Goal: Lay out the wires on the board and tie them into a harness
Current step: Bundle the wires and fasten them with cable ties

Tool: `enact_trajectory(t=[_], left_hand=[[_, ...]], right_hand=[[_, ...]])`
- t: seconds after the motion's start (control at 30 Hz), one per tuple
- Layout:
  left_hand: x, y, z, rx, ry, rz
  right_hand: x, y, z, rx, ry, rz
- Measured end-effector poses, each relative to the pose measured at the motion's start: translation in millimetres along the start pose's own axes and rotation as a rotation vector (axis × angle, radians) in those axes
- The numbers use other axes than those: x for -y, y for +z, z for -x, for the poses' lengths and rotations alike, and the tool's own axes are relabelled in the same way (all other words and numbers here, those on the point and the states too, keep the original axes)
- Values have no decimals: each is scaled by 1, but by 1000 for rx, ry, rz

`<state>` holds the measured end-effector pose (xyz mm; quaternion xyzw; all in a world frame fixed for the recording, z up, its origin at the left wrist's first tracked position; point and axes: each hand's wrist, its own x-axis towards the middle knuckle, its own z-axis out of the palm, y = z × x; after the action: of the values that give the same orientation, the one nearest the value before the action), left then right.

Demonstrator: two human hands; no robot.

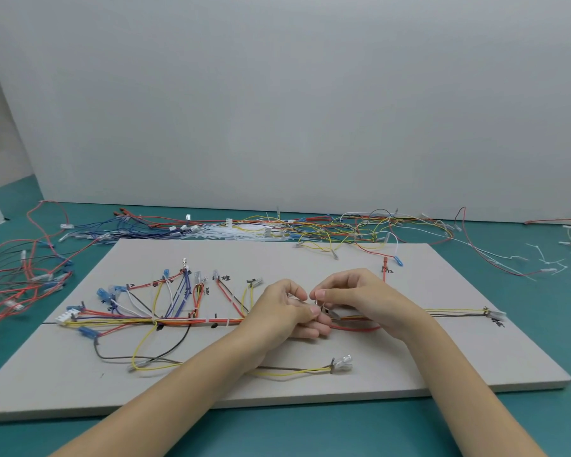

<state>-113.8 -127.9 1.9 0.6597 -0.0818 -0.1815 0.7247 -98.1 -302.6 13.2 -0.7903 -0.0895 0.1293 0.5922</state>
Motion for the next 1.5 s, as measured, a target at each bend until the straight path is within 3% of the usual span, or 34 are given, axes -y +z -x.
enact_trajectory(t=[1.5], left_hand=[[-3, 0, 2, 32, -22, -14]], right_hand=[[1, 0, 1, -2, 1, 68]])
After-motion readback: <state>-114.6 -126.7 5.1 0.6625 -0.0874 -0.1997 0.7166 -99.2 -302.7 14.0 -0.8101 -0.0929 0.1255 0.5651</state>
